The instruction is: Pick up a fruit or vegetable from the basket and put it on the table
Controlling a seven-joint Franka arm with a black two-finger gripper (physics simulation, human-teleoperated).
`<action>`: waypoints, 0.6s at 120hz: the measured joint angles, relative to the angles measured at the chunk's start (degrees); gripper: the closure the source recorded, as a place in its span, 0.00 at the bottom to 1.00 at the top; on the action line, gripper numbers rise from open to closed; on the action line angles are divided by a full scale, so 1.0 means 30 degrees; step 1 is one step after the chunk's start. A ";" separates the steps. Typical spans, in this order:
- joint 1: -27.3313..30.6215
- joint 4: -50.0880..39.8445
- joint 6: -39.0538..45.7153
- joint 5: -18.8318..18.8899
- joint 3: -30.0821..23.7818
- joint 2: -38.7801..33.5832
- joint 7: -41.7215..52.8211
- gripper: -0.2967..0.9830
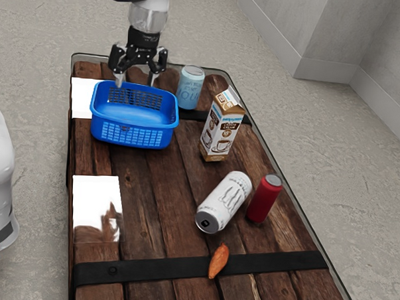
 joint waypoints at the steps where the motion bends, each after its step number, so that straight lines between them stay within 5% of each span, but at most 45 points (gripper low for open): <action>1: 0.0043 -0.0067 0.0143 0.0076 0.0042 0.0026 0.0077 0.23; 72: 0.1832 -0.3997 0.8399 0.1251 0.0668 0.1633 1.0034 0.23</action>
